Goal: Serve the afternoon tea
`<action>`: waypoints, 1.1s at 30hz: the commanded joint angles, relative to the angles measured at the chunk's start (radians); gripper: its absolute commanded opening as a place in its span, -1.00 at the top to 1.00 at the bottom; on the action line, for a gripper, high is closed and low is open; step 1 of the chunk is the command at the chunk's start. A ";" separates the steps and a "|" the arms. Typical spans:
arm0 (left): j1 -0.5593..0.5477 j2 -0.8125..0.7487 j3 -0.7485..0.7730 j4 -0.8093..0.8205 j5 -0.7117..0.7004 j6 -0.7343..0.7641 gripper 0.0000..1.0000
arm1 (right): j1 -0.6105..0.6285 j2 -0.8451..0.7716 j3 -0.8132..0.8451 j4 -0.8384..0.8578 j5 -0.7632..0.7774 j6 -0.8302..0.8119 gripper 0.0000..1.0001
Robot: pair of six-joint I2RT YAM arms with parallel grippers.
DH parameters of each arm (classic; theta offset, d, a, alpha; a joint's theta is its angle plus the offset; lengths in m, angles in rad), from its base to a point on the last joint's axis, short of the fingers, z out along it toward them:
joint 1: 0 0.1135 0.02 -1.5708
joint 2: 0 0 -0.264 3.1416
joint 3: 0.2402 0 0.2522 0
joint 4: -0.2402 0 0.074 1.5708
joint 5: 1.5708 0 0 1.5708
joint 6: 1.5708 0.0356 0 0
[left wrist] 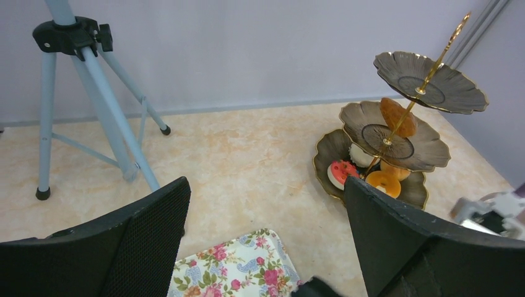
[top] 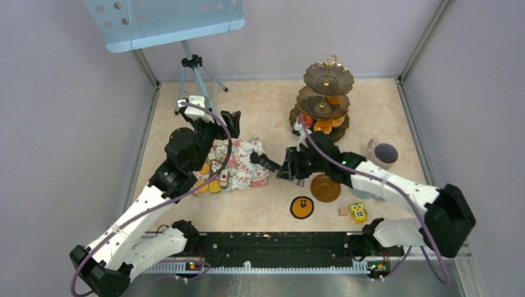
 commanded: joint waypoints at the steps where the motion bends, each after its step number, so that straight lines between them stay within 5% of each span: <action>1: 0.002 -0.037 0.029 0.031 -0.027 0.011 -0.97 | 0.147 0.162 0.137 0.220 -0.019 0.126 0.18; 10: 0.003 -0.066 0.026 0.035 -0.045 0.016 -0.98 | 0.367 0.397 0.378 0.068 0.222 0.103 0.12; 20: 0.003 -0.064 0.022 0.037 -0.046 0.015 -0.98 | 0.461 0.453 0.478 -0.077 0.423 0.051 0.11; 33: 0.003 -0.044 0.021 0.037 -0.052 0.016 -0.97 | 0.496 0.557 0.549 -0.127 0.420 0.035 0.03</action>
